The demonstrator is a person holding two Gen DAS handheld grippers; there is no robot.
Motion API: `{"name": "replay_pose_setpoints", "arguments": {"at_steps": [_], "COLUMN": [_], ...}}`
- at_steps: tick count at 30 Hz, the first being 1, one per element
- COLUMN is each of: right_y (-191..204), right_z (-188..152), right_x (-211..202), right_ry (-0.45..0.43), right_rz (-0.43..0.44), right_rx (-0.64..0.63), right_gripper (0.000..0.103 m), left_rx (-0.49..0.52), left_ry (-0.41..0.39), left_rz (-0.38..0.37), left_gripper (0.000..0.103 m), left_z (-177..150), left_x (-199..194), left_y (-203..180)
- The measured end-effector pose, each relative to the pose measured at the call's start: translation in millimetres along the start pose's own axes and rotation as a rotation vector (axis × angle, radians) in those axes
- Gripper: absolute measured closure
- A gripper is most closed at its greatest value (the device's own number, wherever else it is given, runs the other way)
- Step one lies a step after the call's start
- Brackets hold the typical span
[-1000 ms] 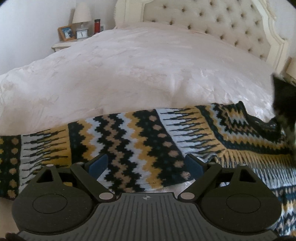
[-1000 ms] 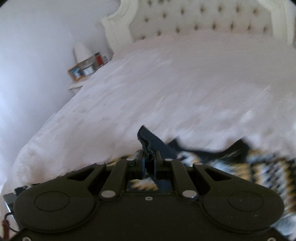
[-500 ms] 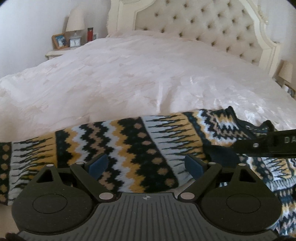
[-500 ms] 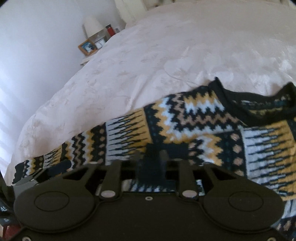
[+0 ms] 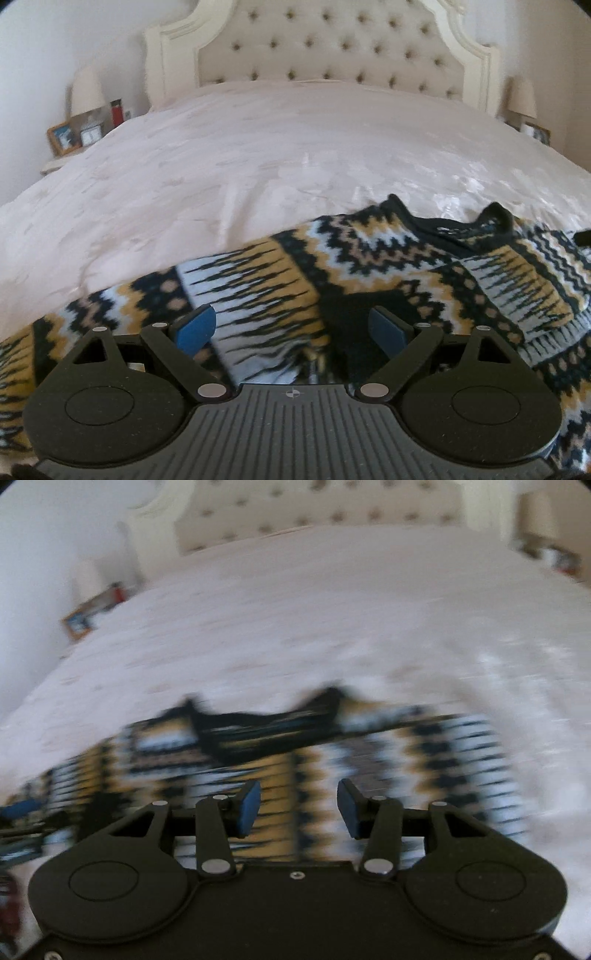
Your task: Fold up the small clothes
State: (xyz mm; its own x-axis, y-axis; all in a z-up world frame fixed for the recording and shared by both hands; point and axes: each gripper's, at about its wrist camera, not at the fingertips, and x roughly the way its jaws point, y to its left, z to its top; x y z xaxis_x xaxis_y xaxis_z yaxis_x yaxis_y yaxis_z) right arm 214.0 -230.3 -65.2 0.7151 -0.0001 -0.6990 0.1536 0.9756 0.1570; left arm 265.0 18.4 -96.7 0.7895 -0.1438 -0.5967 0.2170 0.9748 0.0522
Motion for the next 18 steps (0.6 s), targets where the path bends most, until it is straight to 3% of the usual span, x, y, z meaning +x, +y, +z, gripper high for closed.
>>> {"name": "replay_pose_setpoints", "arguments": {"at_steps": [4, 7, 10, 18], "right_y": [-49.5, -83.9, -103.1, -132.8], "right_z": [11.6, 18.9, 23.5, 23.3], "right_x": [4.9, 17.1, 32.5, 69.1], "right_ry": [-0.038, -0.033, -0.019, 0.019], "right_rz": [-0.122, -0.162, -0.162, -0.080], "right_rx": [0.029, 0.107, 0.159, 0.320], "right_gripper": [0.048, 0.048, 0.048, 0.047], "left_rx": [0.007, -0.055, -0.087, -0.062], "left_ry": [0.099, 0.101, 0.103, 0.084], "left_rz": [0.001, -0.036, -0.064, -0.045], "left_gripper": [0.012, 0.009, 0.007, 0.006], "left_z": [-6.6, -15.2, -18.6, -19.2], "left_x": [25.8, 33.5, 36.0, 36.6], "left_y": [-4.9, 5.4, 12.7, 9.9]}}
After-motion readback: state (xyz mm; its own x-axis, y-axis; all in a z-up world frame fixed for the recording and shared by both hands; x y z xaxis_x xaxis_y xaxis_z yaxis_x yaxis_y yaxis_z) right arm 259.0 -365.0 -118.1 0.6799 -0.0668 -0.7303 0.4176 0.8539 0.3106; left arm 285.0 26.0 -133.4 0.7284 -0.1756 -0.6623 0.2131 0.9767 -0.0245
